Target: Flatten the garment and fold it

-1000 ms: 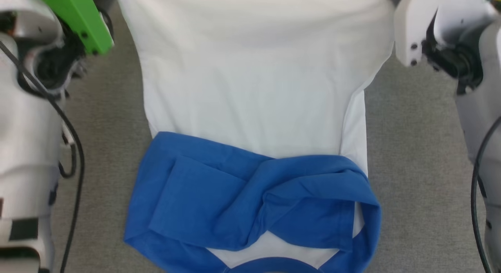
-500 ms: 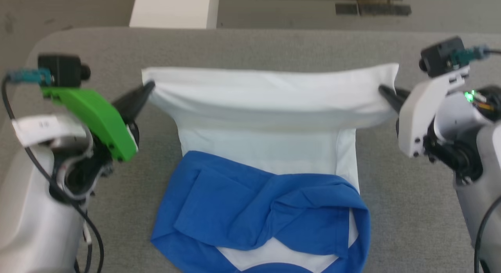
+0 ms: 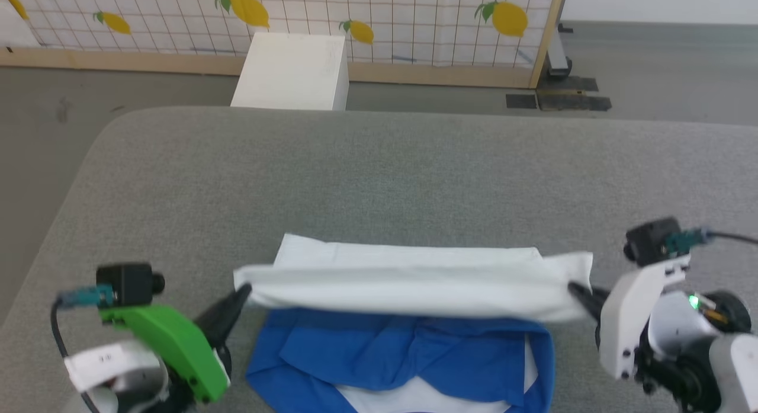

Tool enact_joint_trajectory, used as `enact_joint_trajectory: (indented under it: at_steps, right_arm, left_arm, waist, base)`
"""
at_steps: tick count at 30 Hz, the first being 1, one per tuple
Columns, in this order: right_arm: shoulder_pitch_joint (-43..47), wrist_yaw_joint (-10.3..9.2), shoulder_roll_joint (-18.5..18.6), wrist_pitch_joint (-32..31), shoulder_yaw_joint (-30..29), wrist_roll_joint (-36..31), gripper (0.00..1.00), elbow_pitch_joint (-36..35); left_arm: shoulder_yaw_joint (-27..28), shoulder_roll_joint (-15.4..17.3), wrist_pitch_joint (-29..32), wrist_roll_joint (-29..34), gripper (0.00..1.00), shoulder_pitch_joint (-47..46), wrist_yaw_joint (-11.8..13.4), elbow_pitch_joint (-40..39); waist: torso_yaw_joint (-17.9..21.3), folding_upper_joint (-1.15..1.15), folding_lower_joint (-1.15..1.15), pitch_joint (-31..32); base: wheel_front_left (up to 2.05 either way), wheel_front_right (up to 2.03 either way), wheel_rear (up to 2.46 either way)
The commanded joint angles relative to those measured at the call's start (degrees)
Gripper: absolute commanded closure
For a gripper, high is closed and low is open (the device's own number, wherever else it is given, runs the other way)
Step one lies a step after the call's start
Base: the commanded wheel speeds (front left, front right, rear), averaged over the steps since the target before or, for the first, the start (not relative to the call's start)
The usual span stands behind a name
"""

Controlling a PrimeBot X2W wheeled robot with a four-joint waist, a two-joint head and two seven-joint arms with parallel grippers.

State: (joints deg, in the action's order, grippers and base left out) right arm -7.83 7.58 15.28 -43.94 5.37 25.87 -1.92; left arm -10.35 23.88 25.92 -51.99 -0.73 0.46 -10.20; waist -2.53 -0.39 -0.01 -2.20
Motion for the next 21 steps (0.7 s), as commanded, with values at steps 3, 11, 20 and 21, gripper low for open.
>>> enact_joint_trajectory:
  at_steps: [3, 11, 20, 21]
  right_arm:
    - [4.18, -0.09, -1.03, -0.17, -0.77, -0.37, 1.00, -0.67]
    - [10.42, -0.09, -2.58, -0.60, -0.45, -1.61, 1.00, 0.13]
    - [14.82, -0.09, -2.64, -2.28, 0.81, -1.83, 1.00, 1.76]
    - [15.02, -0.09, -2.57, -2.43, 0.87, -1.87, 1.00, 1.87]
  left_arm:
    - [0.10, -1.03, -1.23, -0.78, 1.00, 4.74, 0.83, -0.15]
    - [-1.09, -2.84, -2.07, -1.97, 1.00, 11.66, 1.67, 3.08]
    - [-1.94, -2.30, -0.55, -1.92, 1.00, 14.04, 3.02, 7.37]
    - [-2.07, -2.14, -0.39, -1.67, 1.00, 14.00, 3.19, 7.80]
  waist:
    - [-0.05, 0.39, 0.01, 0.46]
    - [0.10, 0.39, 0.01, 0.44]
    - [-0.09, 0.39, 0.01, 0.59]
    - [-0.07, 0.39, 0.01, 0.60]
  base:
    - [0.00, 0.00, 0.00]
    - [0.00, 0.00, 0.00]
    - [0.00, 0.00, 0.00]
    - [0.00, 0.00, 0.00]
